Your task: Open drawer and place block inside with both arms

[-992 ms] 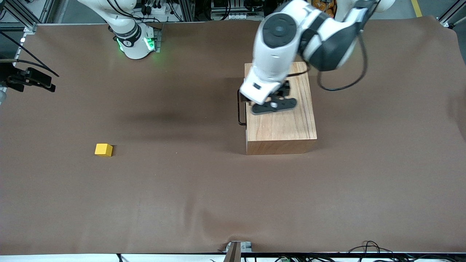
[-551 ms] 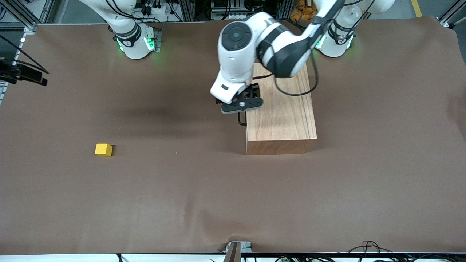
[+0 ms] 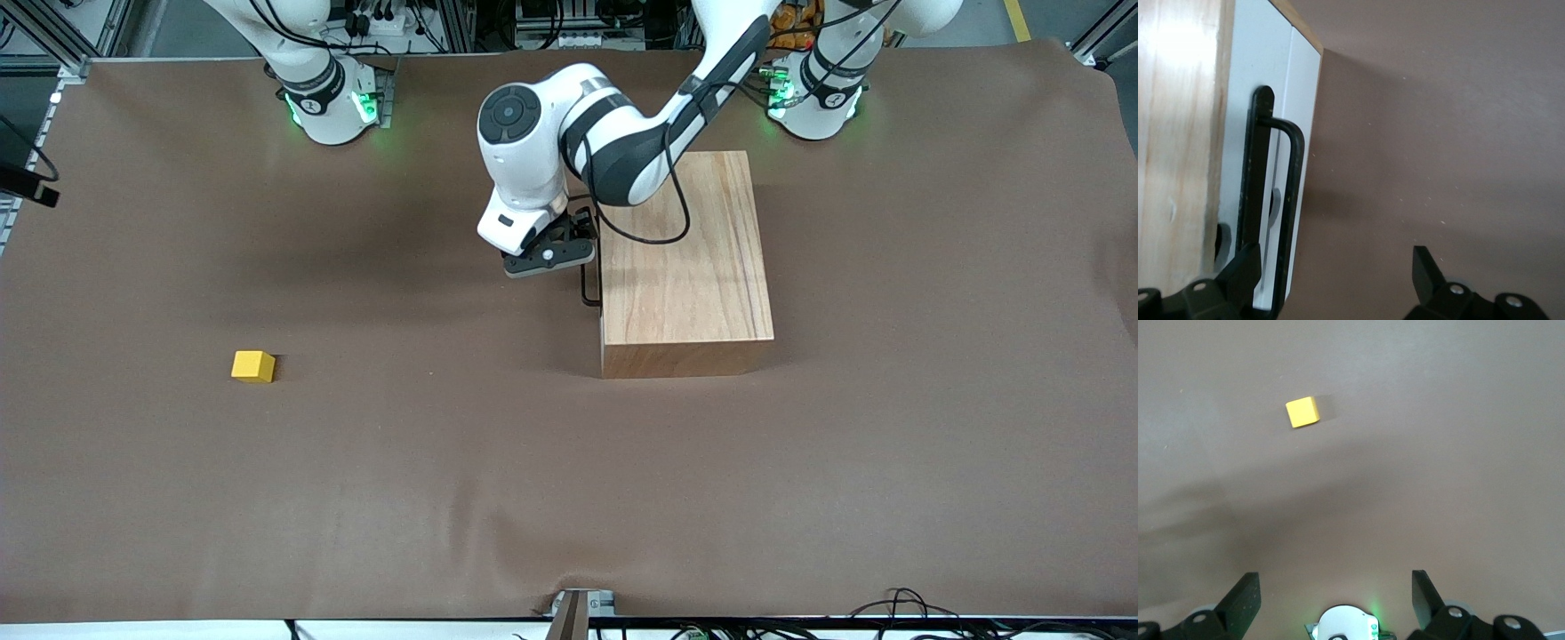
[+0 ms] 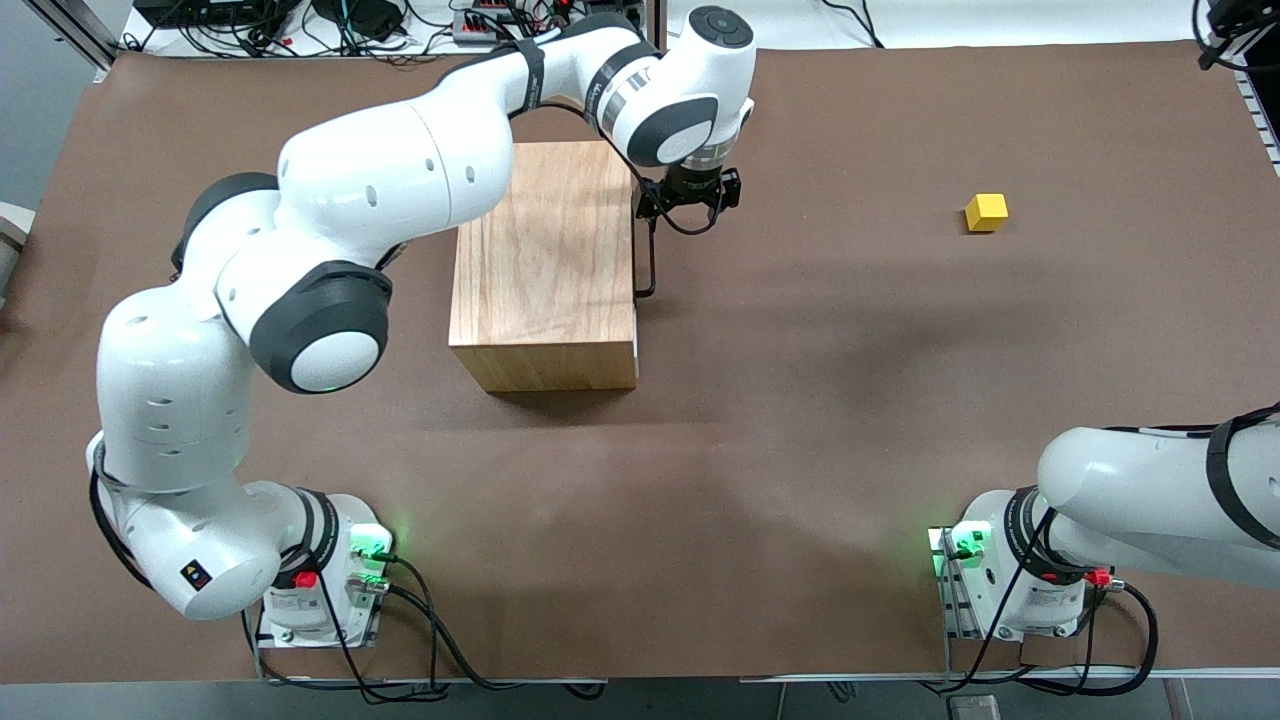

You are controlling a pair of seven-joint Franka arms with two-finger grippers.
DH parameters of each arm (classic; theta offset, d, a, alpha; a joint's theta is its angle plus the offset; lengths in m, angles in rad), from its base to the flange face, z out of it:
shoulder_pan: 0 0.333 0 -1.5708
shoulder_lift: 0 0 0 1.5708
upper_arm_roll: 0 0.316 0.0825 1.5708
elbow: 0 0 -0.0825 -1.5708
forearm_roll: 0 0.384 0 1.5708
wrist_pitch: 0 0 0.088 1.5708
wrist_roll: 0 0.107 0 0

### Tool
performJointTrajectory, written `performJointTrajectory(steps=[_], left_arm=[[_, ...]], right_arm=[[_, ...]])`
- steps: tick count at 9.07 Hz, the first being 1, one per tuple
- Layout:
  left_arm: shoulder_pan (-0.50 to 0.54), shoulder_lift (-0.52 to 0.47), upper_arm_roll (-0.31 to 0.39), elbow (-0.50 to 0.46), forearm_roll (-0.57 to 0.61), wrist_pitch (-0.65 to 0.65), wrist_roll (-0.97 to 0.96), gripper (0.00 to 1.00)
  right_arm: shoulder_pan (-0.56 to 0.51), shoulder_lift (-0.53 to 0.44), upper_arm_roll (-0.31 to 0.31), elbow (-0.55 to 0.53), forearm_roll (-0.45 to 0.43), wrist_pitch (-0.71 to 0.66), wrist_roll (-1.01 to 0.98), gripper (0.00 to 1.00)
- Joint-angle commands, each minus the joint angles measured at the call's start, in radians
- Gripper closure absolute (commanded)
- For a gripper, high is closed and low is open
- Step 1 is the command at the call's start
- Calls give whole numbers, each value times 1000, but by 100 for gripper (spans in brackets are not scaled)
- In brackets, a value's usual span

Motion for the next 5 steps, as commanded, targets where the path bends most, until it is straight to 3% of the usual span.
performJointTrajectory(steps=[1,5], left_arm=[[-85,41,85,31,24,-7,7,0],[-92,64,90,25,55,-16,24,0]], right_arm=[[-45,-14,15,-2,14,31,3,0],[-91,-8,16,-9,14,45,-9,0]])
